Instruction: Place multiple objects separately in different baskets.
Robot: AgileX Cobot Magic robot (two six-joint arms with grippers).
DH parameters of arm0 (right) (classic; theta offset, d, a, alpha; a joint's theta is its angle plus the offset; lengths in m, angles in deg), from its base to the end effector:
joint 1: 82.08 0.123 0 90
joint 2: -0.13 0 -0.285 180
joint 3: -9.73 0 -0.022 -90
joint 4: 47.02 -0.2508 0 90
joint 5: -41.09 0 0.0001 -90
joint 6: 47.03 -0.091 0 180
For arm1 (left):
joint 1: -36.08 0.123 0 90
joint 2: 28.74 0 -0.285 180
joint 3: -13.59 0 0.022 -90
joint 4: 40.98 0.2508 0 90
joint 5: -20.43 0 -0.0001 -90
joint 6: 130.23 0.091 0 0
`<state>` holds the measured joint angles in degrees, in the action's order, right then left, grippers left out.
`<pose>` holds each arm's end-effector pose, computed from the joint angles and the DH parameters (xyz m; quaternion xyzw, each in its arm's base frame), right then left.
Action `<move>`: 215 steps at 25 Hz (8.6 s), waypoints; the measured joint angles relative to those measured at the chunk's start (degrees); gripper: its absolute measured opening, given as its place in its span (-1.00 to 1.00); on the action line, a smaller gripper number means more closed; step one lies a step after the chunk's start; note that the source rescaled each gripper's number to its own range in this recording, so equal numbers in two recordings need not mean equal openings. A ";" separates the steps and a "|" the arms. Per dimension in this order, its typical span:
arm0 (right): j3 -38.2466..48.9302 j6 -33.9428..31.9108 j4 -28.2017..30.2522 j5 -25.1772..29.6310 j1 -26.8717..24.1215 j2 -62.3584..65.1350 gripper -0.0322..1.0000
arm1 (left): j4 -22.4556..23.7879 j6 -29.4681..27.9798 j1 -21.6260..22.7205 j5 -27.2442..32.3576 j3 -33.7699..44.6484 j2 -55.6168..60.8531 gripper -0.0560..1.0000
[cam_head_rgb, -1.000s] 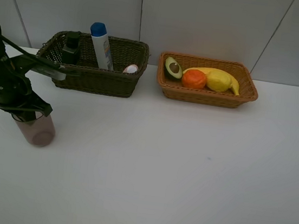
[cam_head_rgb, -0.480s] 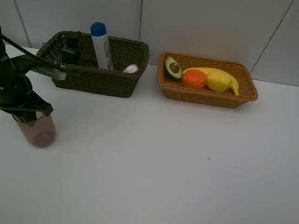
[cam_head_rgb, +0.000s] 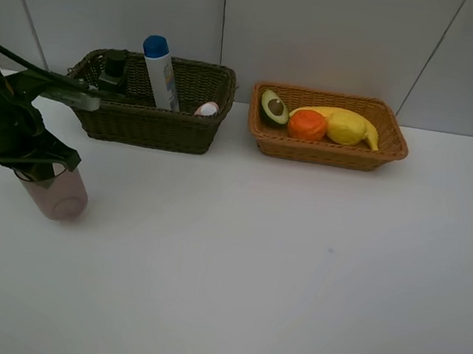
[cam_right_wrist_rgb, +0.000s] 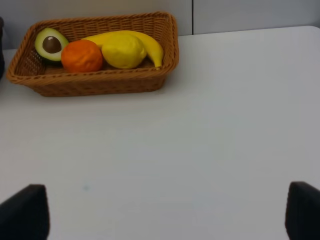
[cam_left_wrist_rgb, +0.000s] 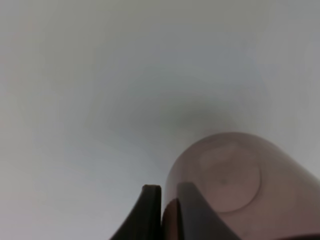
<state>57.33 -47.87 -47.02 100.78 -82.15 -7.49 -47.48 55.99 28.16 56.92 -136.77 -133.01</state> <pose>-0.0065 0.0000 0.2835 0.0067 0.8429 0.0036 0.5379 0.2780 -0.0449 0.1516 0.0802 0.9926 -0.0386 0.0830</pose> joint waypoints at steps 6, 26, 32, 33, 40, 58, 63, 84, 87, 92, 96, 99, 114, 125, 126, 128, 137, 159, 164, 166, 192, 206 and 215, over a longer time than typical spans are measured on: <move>0.00 0.00 0.00 0.00 0.00 0.00 1.00 | -0.17 0.00 0.00 9.13 -5.91 0.58 -0.89; 0.00 0.00 0.00 0.00 0.00 0.00 1.00 | -3.44 0.00 -0.14 19.07 -33.49 -2.24 -0.89; 0.00 0.00 0.00 0.00 0.00 0.00 1.00 | -5.32 0.00 -2.45 18.67 -40.39 -7.09 -0.89; 0.00 0.00 0.30 0.00 0.00 0.00 1.00 | -5.45 0.00 -3.17 18.50 -41.90 -8.11 -0.89; 0.00 0.00 0.00 0.00 0.00 0.00 1.00 | -5.56 0.00 -7.54 13.35 -47.80 -14.67 -0.89; 0.00 0.00 0.00 0.00 0.00 0.00 1.00 | 4.85 -1.29 -11.75 -3.44 -48.56 -24.51 -0.89; 0.00 0.00 0.00 0.00 0.00 0.00 1.00 | 8.40 -1.29 -11.75 -4.28 -48.56 -25.97 -0.89; 0.00 0.00 0.00 0.00 0.00 0.00 1.00 | 12.03 -1.29 -11.75 -9.11 -48.56 -30.80 -0.89; 0.00 0.00 0.30 0.00 0.00 0.00 1.00 | 12.30 -1.29 -11.75 -9.11 -48.56 -30.80 -0.89; 0.00 0.00 0.00 0.00 0.00 0.00 1.00 | 12.66 -1.29 -11.75 -9.11 -48.56 -30.80 -0.88; 0.00 0.00 0.30 0.00 0.00 0.00 1.00 | 12.66 -1.29 -11.75 -9.11 -48.56 -30.80 -0.37; 0.00 0.00 0.00 0.00 0.00 0.00 1.00 | 12.66 -1.29 -11.75 -9.11 -48.56 -30.80 0.28; 0.00 0.00 0.00 0.00 0.00 0.00 1.00 | 12.25 -0.03 -11.63 -8.70 -48.56 -30.68 0.69; 0.00 0.00 0.00 0.00 0.00 0.00 1.00 | 8.75 1.55 -11.63 -2.75 -48.56 -25.87 0.89; 0.00 0.00 0.00 0.00 0.00 0.00 1.00 | 8.34 1.65 -11.63 -2.15 -48.56 -25.33 0.89; 0.00 0.00 0.00 0.00 0.00 0.00 1.00 | 7.49 1.92 -11.63 -0.74 -48.56 -24.27 0.89; 0.00 0.00 0.30 0.00 0.00 0.00 1.00 | 6.85 2.39 -11.63 9.08 -48.56 -17.25 0.96; 0.00 0.00 0.30 0.00 0.00 0.00 1.00 | 6.50 -2.21 -11.63 32.93 -31.88 17.33 0.97; 0.00 0.00 0.00 0.00 0.00 0.00 1.00 | 6.50 -2.79 -11.63 33.22 -18.19 30.04 0.97; 0.00 0.00 0.00 0.00 0.00 0.00 1.00 | 6.50 -2.89 -11.63 33.10 -12.96 34.96 0.97; 0.00 0.00 0.00 0.00 0.00 0.00 1.00 | 5.80 -7.47 -11.63 25.30 23.58 73.30 0.97; 0.00 0.00 0.00 0.00 0.00 0.00 1.00 | 2.80 -6.22 1.17 25.34 23.58 83.13 0.97; 0.00 0.00 0.00 0.00 0.00 0.00 1.00 | 2.56 -6.22 2.72 25.34 23.58 93.20 0.97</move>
<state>57.33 -47.87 -47.02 100.78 -82.15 -7.49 -44.92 49.77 30.89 82.26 -113.19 -39.81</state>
